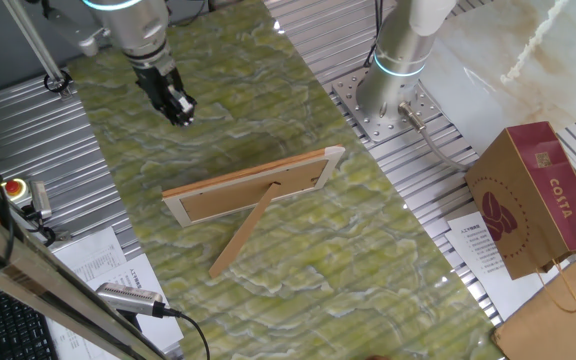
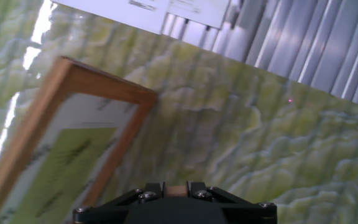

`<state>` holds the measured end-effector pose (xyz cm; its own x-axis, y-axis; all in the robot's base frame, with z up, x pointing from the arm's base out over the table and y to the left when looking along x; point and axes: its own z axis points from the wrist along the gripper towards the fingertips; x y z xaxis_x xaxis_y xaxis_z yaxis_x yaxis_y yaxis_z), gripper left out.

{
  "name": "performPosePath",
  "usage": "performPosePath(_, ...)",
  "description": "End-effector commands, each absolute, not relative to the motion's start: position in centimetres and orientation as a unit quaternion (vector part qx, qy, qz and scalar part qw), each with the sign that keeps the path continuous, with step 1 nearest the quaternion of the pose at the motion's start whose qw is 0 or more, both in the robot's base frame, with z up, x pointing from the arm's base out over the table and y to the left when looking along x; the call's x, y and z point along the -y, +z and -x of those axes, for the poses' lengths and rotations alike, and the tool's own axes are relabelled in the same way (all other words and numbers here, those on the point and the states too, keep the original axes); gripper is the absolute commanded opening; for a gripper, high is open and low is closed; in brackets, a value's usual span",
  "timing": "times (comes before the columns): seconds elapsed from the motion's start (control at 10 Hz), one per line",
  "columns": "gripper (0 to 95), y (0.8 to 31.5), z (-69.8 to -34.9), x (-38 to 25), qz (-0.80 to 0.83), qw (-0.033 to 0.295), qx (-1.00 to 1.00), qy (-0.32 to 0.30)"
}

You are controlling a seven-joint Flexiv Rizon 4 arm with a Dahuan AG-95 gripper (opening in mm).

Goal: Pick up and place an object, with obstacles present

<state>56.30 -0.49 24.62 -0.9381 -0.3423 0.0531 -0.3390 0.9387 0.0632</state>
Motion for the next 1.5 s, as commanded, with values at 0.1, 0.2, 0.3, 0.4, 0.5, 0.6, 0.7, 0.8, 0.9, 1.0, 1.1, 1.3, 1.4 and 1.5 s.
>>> performPosePath(0.1,0.0,23.98,-56.45,1.6,-0.149,0.029,0.988,-0.025)
performPosePath(0.2,0.0,23.54,-56.63,2.27,-0.133,0.031,0.99,-0.02)
performPosePath(0.3,0.0,23.38,-56.67,2.53,-0.123,0.034,0.992,-0.016)
performPosePath(0.4,0.0,23.41,-56.72,2.51,-0.113,0.041,0.993,-0.004)
performPosePath(0.5,0.0,23.37,-56.66,2.52,-0.098,0.041,0.994,-0.002)
performPosePath(0.6,0.0,23.32,-56.57,2.53,-0.092,0.041,0.995,-0.001)
performPosePath(0.7,0.0,23.29,-56.54,2.52,-0.086,0.036,0.996,-0.001)
performPosePath(0.8,0.0,23.29,-56.58,2.48,-0.082,0.03,0.996,-0.003)
performPosePath(0.9,0.0,23.29,-56.58,2.48,-0.078,0.019,0.997,-0.004)
performPosePath(1.0,0.0,23.29,-56.58,2.48,-0.058,0.018,0.998,-0.003)
performPosePath(1.1,0.0,23.29,-56.58,2.48,-0.045,0.018,0.999,-0.002)
performPosePath(1.3,0.0,23.29,-56.58,2.48,-0.028,0.019,0.999,0.007)
performPosePath(1.4,0.0,23.29,-56.58,2.48,-0.05,0.019,0.999,0.004)
performPosePath(1.5,0.0,23.29,-56.58,2.48,-0.063,0.005,0.998,-0.001)
